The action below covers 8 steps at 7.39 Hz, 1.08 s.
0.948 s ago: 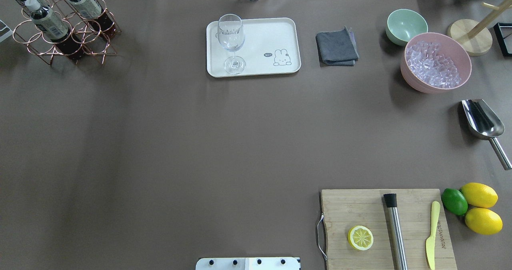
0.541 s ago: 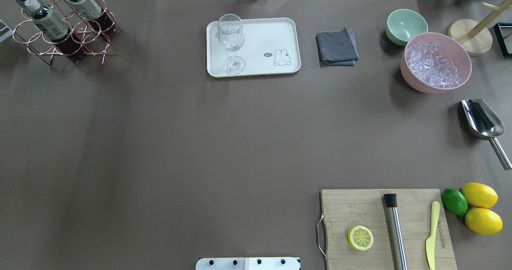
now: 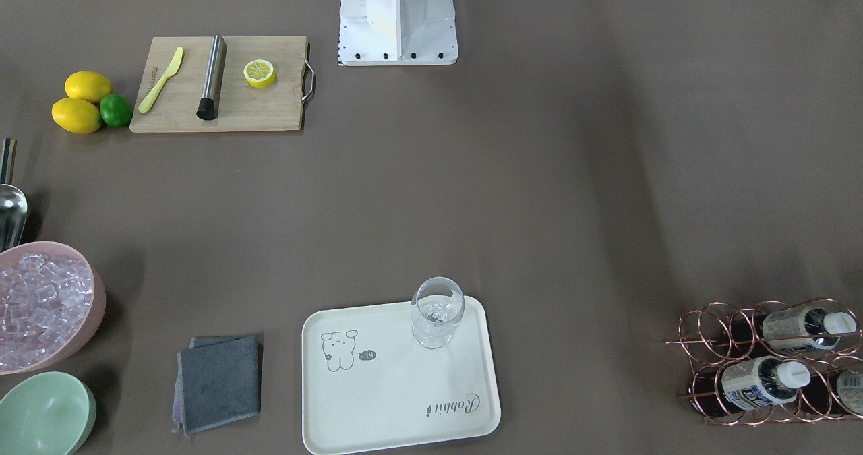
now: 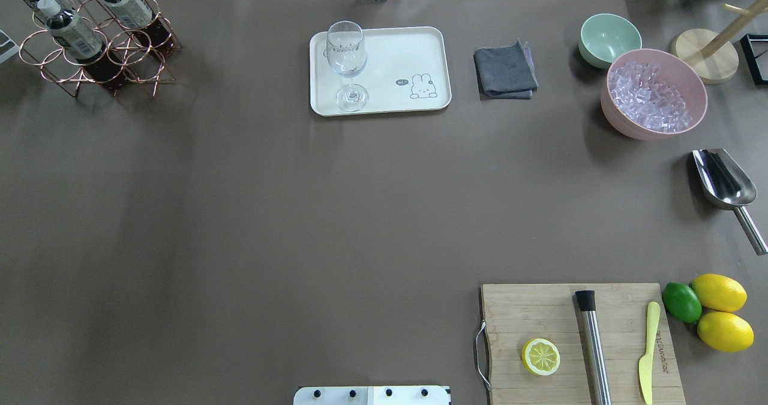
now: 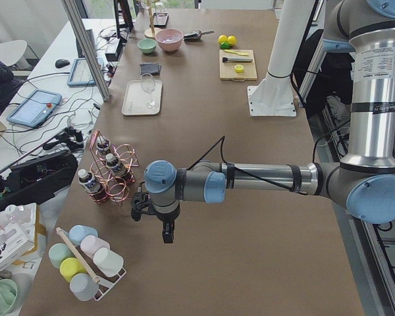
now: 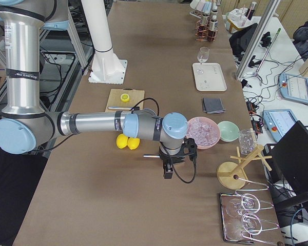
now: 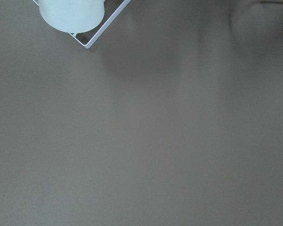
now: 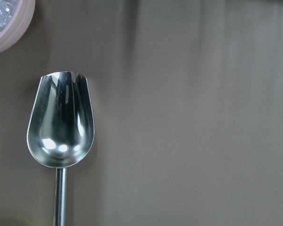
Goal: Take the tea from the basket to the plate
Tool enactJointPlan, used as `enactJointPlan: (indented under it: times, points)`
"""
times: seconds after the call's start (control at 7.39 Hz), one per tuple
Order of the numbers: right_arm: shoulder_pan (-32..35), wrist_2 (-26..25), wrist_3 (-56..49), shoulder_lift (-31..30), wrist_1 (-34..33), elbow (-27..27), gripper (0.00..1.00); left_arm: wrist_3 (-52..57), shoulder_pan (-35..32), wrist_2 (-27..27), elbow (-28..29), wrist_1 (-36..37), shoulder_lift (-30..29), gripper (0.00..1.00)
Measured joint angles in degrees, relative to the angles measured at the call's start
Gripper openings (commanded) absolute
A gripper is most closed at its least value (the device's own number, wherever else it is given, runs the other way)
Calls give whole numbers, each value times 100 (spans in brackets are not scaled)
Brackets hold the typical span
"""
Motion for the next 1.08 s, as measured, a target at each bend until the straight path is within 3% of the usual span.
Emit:
enactJointPlan:
  times: [0.68,0.81,1.08]
  points:
    - [0,145,7,-1,30,-24,99,-35,-62,-23,-44,42,0,98]
    - [0,134,4,-16,135,-27,99,-198,-105,-33,-91,327,-94,98]
    - [0,116,2,-47,288,-37,99,-1533,-188,-53,-233,1031,-652,98]
